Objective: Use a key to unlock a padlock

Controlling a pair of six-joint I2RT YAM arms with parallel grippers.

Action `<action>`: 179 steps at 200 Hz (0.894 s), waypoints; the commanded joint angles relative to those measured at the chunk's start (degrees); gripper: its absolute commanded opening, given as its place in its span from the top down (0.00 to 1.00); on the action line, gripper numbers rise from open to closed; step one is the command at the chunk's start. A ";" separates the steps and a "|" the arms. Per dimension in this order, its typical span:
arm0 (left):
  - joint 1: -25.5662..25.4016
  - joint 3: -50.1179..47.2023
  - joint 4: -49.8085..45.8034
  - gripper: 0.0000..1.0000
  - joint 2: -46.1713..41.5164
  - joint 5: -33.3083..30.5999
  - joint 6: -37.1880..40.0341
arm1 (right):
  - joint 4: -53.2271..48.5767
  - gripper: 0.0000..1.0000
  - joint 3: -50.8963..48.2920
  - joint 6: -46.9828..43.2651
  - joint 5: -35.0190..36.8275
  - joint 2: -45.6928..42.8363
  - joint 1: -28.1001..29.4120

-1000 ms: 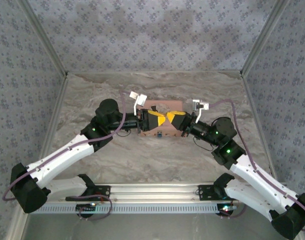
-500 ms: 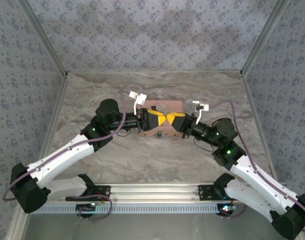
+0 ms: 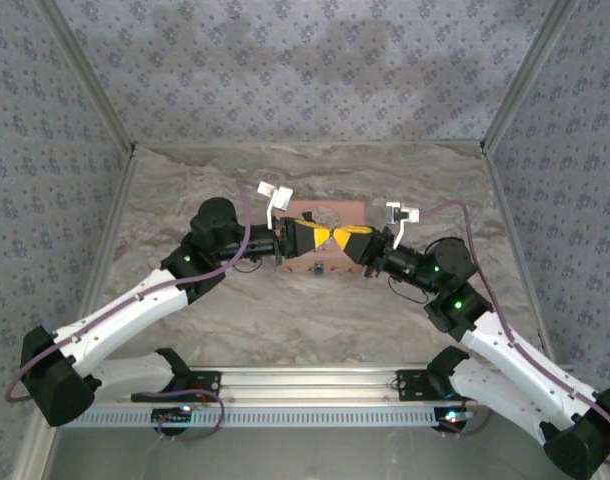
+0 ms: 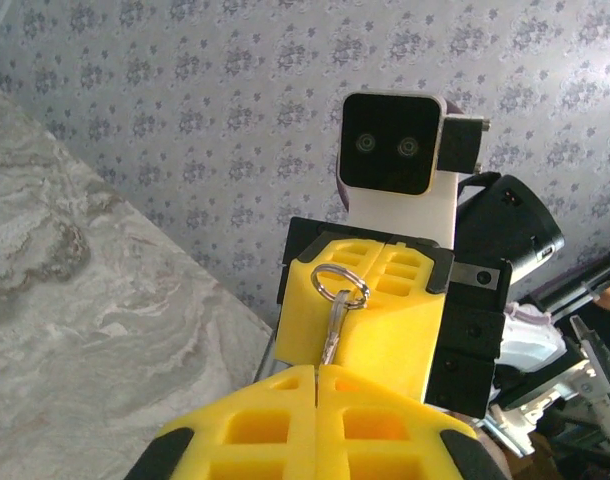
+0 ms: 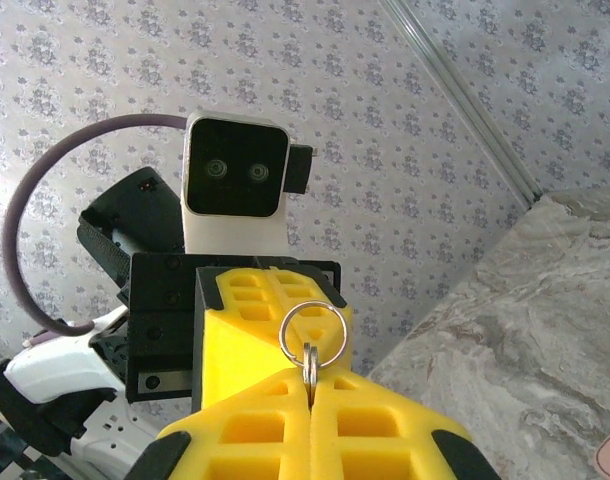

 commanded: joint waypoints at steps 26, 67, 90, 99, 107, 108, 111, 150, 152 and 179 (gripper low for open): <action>-0.30 2.24 2.63 1.00 -1.42 1.32 0.79 | -0.67 1.00 -0.28 0.34 -1.29 -0.89 0.13; -0.26 3.72 -3.24 1.00 -1.45 0.30 3.19 | -6.23 0.70 -0.21 0.03 0.02 -3.04 -2.03; -0.34 5.21 -8.48 1.00 -0.99 -0.29 4.79 | -10.56 0.60 0.14 -0.63 0.20 -5.53 -4.47; -0.31 6.27 -11.45 1.00 -0.69 -0.59 5.79 | -12.50 0.60 0.53 -1.12 -0.03 -6.41 -5.62; -0.34 7.13 -13.84 1.00 -0.35 -0.74 6.61 | -14.60 0.60 0.94 -1.82 -0.44 -7.01 -6.54; -0.34 7.24 -14.10 1.00 -0.28 -0.72 6.69 | -14.89 0.60 1.03 -1.95 -0.47 -7.09 -6.68; -0.32 7.59 -15.19 1.00 -0.18 -0.76 7.04 | -15.80 0.59 1.32 -2.36 -0.55 -7.28 -7.02; -0.34 16.07 -34.31 1.00 5.44 -0.74 12.69 | -33.45 0.60 7.89 -11.83 -0.76 -6.65 -10.37; -0.28 16.52 -35.15 1.00 5.88 -0.66 13.10 | -33.92 0.60 8.20 -12.19 -0.94 -6.51 -10.43; -0.41 20.20 -42.70 1.00 10.03 1.23 15.33 | -36.37 0.60 10.84 -14.10 -6.88 -3.25 -11.53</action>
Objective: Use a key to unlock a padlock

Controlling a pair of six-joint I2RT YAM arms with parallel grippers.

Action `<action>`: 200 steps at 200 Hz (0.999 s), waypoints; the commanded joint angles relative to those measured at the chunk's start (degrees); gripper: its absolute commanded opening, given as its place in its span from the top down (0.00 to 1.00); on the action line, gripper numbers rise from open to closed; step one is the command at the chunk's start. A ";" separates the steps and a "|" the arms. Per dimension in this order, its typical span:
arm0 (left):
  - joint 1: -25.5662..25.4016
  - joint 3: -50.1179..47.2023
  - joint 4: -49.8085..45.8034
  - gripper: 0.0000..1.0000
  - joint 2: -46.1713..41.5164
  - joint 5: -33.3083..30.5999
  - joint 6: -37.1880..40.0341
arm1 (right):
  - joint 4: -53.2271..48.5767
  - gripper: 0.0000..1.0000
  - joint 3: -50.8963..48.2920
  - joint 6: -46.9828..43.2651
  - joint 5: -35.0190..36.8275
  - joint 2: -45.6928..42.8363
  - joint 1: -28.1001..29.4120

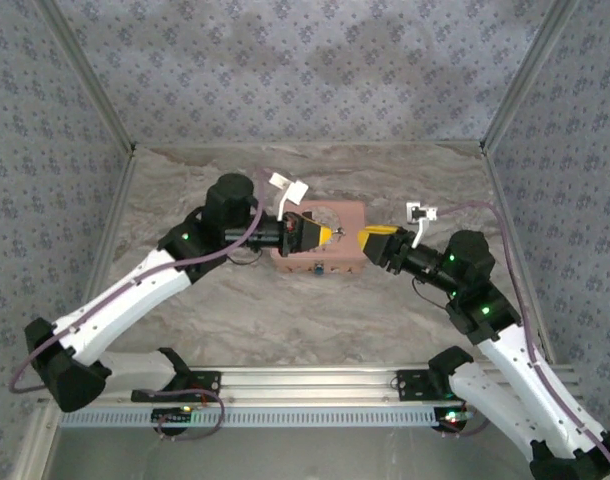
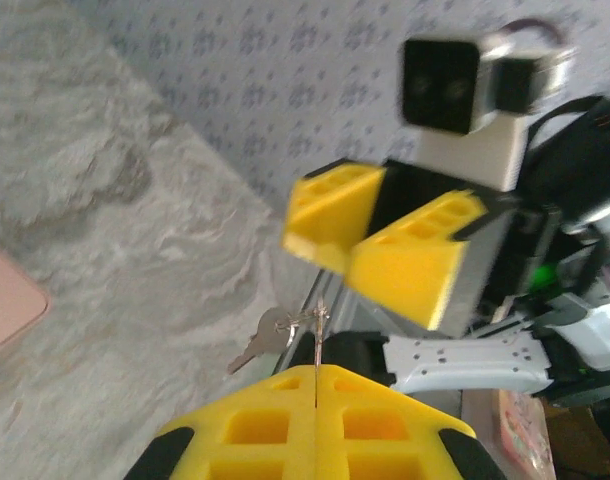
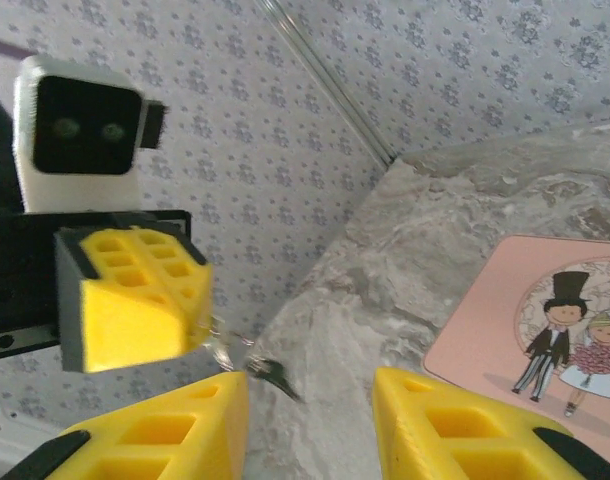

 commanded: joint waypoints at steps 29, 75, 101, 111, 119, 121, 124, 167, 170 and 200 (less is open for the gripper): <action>-0.44 4.11 -12.61 1.00 3.86 3.92 4.84 | -6.06 0.55 4.30 -4.71 -10.31 5.17 -1.20; -1.61 5.30 -12.11 1.00 3.79 6.42 6.01 | -3.03 0.50 3.42 -3.56 -15.54 7.92 -1.38; -1.79 5.73 -12.44 1.00 3.53 7.06 6.54 | -1.71 0.51 2.79 -3.06 -17.60 8.31 -1.45; -1.76 5.80 -12.38 1.00 3.35 7.06 6.63 | -1.24 0.52 2.48 -2.82 -18.71 8.31 -1.43; -1.75 5.75 -12.25 1.00 3.31 7.06 6.63 | -0.86 0.54 2.15 -2.54 -19.22 8.14 -1.38; -1.76 5.73 -12.28 1.00 3.21 7.06 6.65 | -0.90 0.54 2.21 -2.53 -19.32 8.15 -1.38; -1.77 5.80 -12.21 1.00 3.24 7.06 6.63 | -1.04 0.55 2.10 -2.53 -19.41 8.05 -1.36; -1.74 5.58 -11.55 1.00 3.07 6.97 6.54 | -1.58 0.58 0.95 -2.66 -20.87 7.34 -1.42; -1.75 5.62 -11.56 1.00 3.05 6.97 6.54 | -1.67 0.58 0.95 -2.70 -20.96 7.34 -1.46; -1.71 5.67 -11.48 1.00 2.86 6.88 6.48 | -2.53 0.69 0.77 -3.23 -21.77 7.17 -1.41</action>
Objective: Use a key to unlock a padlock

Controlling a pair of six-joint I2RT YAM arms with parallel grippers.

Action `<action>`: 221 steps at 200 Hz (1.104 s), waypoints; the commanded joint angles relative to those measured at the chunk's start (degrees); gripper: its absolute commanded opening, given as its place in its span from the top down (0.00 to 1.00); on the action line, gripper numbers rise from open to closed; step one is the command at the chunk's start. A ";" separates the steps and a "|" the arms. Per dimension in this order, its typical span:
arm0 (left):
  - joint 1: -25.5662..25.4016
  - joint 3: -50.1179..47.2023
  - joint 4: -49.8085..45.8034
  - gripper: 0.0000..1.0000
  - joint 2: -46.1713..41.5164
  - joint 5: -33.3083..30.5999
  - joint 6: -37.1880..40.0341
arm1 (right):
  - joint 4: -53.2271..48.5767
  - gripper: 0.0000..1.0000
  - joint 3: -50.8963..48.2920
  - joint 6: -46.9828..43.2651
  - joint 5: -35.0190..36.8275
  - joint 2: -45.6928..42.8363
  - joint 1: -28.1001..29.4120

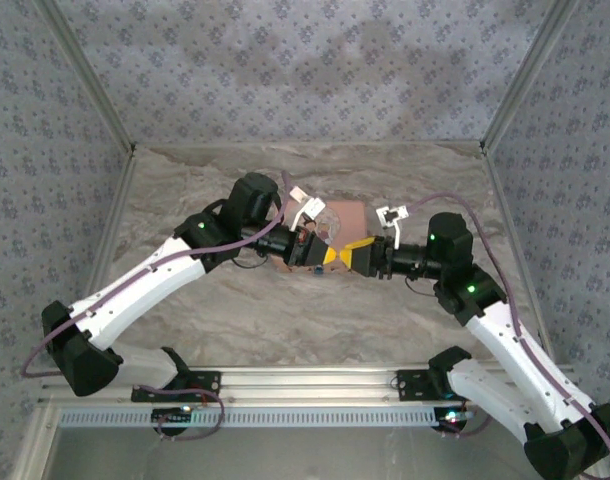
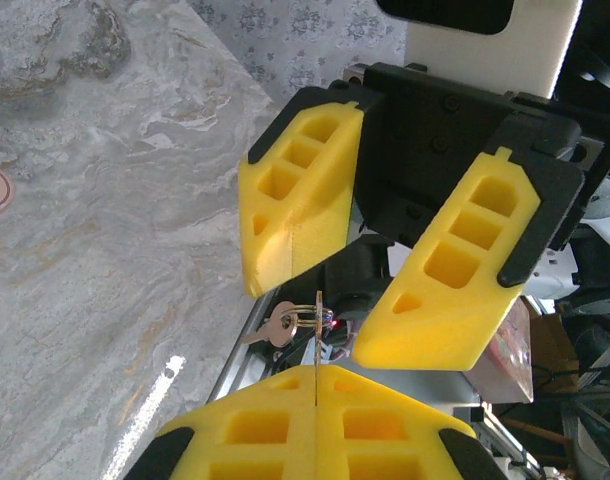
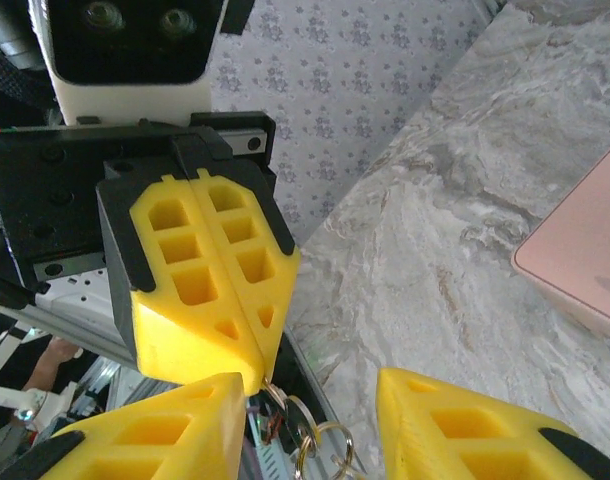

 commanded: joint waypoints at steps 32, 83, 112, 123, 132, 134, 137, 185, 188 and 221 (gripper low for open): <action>-0.22 1.39 0.52 1.00 -2.08 1.10 0.83 | -0.01 0.78 -0.41 -0.44 -3.18 -0.96 -0.14; -0.25 1.47 0.93 1.00 -2.34 -0.03 0.66 | -0.50 1.00 -0.53 -1.85 -3.58 -1.37 0.38; -0.29 1.38 2.61 0.89 -2.47 -0.54 -0.34 | 1.19 1.00 -1.31 -1.63 0.34 -2.51 1.85; -0.28 1.08 3.16 0.68 -2.69 -2.41 -1.27 | 3.51 1.00 -2.28 -0.53 2.69 -3.32 2.29; -0.15 0.27 4.58 0.64 -3.08 -2.80 -2.00 | 6.29 1.00 -3.36 1.14 4.65 -4.02 2.48; -0.16 0.00 4.99 0.63 -3.17 -2.80 -2.18 | 6.94 1.00 -3.63 1.59 5.17 -4.19 2.56; -0.12 -0.35 5.67 0.61 -3.28 -2.81 -2.52 | 7.94 1.00 -4.15 2.10 5.77 -4.47 2.60; 0.36 -4.75 14.91 0.55 -4.82 -0.41 -7.38 | 19.71 1.00 -8.76 8.94 11.86 -6.31 3.91; 0.38 -4.82 14.96 0.55 -4.82 -0.35 -7.49 | 20.40 1.00 -9.06 9.29 12.05 -6.35 3.93; 0.37 -5.36 16.84 0.59 -4.17 0.79 -8.75 | 25.91 1.00 -11.10 12.07 13.37 -6.27 4.78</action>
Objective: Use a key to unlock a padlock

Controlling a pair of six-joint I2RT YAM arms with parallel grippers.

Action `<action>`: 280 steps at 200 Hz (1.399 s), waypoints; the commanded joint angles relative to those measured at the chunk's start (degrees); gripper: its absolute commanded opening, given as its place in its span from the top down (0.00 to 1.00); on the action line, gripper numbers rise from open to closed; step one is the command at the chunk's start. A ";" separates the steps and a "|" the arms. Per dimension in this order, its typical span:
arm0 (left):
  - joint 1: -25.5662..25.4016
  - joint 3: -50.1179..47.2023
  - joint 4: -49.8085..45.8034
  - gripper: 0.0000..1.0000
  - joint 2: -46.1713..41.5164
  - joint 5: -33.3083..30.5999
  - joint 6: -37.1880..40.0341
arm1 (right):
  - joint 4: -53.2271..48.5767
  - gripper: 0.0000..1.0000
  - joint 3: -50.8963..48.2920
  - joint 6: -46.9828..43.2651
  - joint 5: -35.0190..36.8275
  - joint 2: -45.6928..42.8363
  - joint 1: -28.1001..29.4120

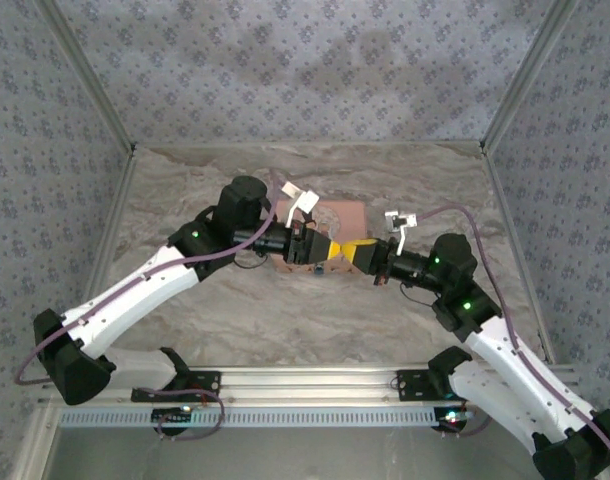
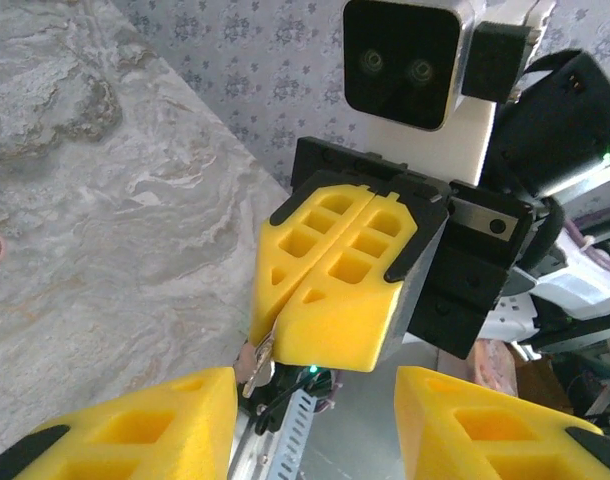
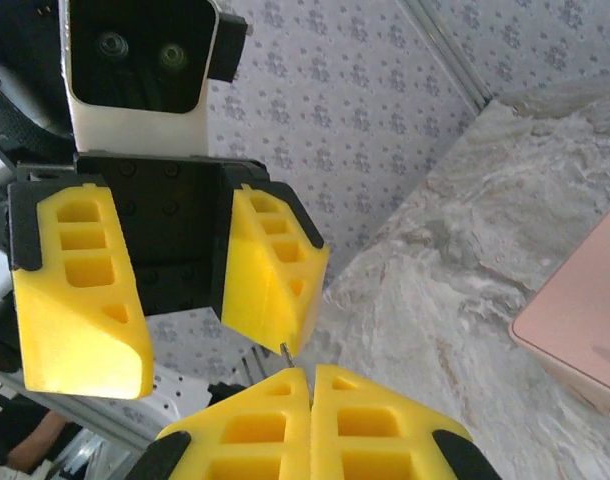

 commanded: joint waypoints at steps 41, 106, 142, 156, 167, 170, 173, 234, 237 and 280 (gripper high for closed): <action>0.31 -0.86 7.34 0.85 -0.03 3.56 -2.85 | 8.57 1.00 -1.91 3.76 4.07 -1.09 1.72; 0.32 -0.46 7.95 1.00 -0.62 3.36 -1.95 | 6.76 1.00 -1.56 2.46 2.73 0.03 2.08; 0.65 -0.03 6.82 1.00 -1.08 2.19 -0.92 | 3.94 1.00 -1.21 0.87 2.18 0.25 2.41; 0.73 -0.37 6.17 0.83 -1.08 0.67 -0.85 | 2.12 1.00 -0.90 0.01 3.14 -0.37 2.20; 0.95 -0.96 5.08 0.59 -1.33 -1.81 -0.99 | 0.89 1.00 -0.73 -0.42 3.95 -0.77 1.66; 0.97 -1.17 5.03 0.58 -1.48 -2.25 -1.00 | 0.51 1.00 -0.64 -0.53 4.10 -0.89 1.45; 1.03 -1.57 5.03 0.57 -1.62 -2.74 -0.99 | 0.04 1.00 -0.56 -0.74 4.32 -0.98 1.20; 1.21 -14.01 3.91 0.37 -3.65 -15.86 -2.42 | -13.05 1.00 1.95 -7.62 11.99 -2.47 -6.17; 1.07 -14.85 4.10 0.36 -3.63 -16.55 -2.68 | -13.32 1.00 1.95 -7.82 12.33 -2.35 -6.60; -0.87 -27.26 15.47 0.27 -1.61 -23.87 -8.61 | -15.83 1.00 3.18 -13.47 17.87 4.22 -12.02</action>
